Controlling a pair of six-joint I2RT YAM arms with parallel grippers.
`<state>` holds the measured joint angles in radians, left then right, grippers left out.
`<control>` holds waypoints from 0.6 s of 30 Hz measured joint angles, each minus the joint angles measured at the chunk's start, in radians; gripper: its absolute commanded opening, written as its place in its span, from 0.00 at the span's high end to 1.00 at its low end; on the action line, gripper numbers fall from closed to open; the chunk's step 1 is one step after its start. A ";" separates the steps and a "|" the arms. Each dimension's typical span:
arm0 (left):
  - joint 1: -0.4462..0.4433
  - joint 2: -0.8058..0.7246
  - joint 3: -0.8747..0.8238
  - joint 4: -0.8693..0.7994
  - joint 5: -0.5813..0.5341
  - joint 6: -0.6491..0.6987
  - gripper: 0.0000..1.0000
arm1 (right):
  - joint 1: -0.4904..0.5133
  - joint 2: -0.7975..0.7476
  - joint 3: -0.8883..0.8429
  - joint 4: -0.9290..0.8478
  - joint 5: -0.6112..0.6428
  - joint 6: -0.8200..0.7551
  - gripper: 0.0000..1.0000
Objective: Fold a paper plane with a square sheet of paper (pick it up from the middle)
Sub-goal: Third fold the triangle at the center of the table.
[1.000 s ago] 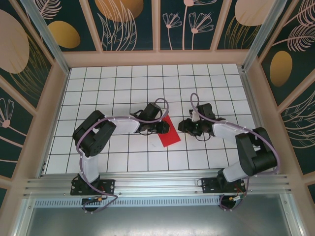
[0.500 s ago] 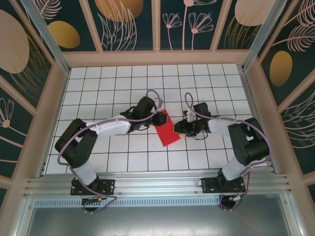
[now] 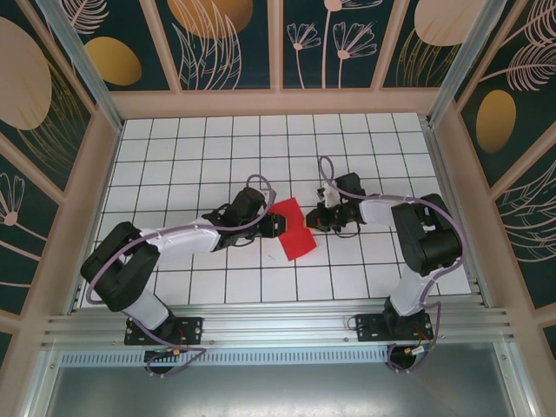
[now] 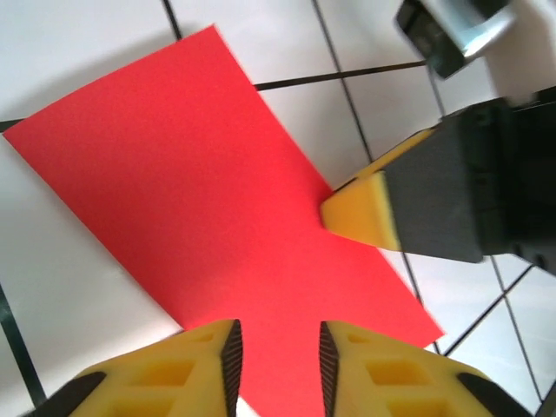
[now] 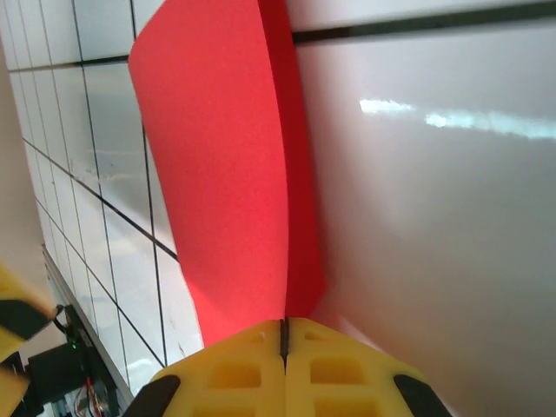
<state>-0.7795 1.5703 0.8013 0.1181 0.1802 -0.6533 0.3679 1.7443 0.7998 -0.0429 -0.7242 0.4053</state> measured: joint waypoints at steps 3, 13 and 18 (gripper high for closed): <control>-0.046 -0.058 -0.030 0.005 -0.043 0.015 0.57 | 0.025 -0.082 -0.098 0.046 0.040 0.103 0.97; -0.250 -0.114 -0.090 0.004 -0.223 0.121 0.45 | 0.197 -0.267 -0.224 0.185 0.289 0.471 0.99; -0.343 -0.118 -0.132 0.003 -0.310 0.160 0.40 | 0.210 -0.267 -0.252 0.223 0.370 0.583 0.99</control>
<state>-1.1229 1.4521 0.6689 0.1211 -0.1299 -0.4931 0.5777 1.4769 0.5480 0.1802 -0.3542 0.9886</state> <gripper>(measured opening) 0.589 0.065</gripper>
